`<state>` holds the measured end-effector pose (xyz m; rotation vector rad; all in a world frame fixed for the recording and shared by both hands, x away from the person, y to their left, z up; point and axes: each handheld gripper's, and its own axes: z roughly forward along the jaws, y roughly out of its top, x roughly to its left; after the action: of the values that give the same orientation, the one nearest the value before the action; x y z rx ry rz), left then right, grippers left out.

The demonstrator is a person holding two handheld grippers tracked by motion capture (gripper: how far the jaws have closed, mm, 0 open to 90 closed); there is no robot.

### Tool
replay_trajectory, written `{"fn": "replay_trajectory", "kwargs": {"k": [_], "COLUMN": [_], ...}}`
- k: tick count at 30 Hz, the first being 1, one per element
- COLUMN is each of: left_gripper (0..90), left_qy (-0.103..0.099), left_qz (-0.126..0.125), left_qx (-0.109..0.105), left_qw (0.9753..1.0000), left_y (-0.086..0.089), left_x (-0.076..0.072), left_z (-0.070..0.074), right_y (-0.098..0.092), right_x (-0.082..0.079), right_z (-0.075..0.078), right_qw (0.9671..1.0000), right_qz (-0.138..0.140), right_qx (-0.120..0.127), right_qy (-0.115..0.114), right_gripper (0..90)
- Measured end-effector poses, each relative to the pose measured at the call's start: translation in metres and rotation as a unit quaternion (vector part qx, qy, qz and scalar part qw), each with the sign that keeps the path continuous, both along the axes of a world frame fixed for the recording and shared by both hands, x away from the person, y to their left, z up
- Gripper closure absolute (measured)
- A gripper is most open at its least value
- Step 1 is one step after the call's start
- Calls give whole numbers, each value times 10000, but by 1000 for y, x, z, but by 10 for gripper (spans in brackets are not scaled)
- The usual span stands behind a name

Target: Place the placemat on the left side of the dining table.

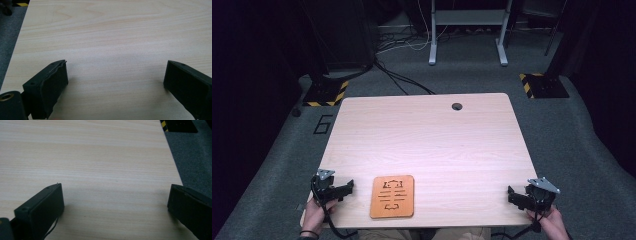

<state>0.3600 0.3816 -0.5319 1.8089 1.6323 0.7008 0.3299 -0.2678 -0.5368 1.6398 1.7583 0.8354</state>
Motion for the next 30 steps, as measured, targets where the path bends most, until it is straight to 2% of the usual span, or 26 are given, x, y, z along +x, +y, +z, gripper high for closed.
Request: {"fn": "replay_trajectory", "kwargs": {"k": [2, 5, 10, 14, 22, 24, 27, 30], "left_gripper": [58, 56, 53, 53, 47, 47, 45, 41], "left_qy": [-10, 33, 54, 60, 56, 64, 55, 42], "left_qz": [63, 39, 3, 2, 1, 7, 16, 11], "left_qx": [28, 32, 23, 25, 25, 27, 27, 35], "left_qw": [10000, 10000, 10000, 10000, 10000, 10000, 10000, 10000], "left_y": [-1, -1, -1, -1, -1, -1, -1, -1], "left_x": [0, 0, 0, 0, 0, 0, 0, 0], "left_z": [0, 0, 1, 1, 0, 1, 0, 0], "right_y": [-2, -1, 1, 3, 12, 13, 14, 15], "right_x": [0, 1, 5, 8, 9, 9, 7, 4], "right_z": [0, 1, 4, 6, 11, 12, 11, 11], "right_qw": [9995, 9994, 9987, 9984, 9966, 9965, 9972, 9977], "right_qz": [326, 333, 467, 473, 476, 478, 477, 502], "right_qx": [-14, -13, -129, -226, -577, -560, -396, -289], "right_qy": [27, 61, 144, 214, 335, 388, 419, 362], "right_gripper": [0, 0, 0, 0, 0, 0, 0, 0]}}
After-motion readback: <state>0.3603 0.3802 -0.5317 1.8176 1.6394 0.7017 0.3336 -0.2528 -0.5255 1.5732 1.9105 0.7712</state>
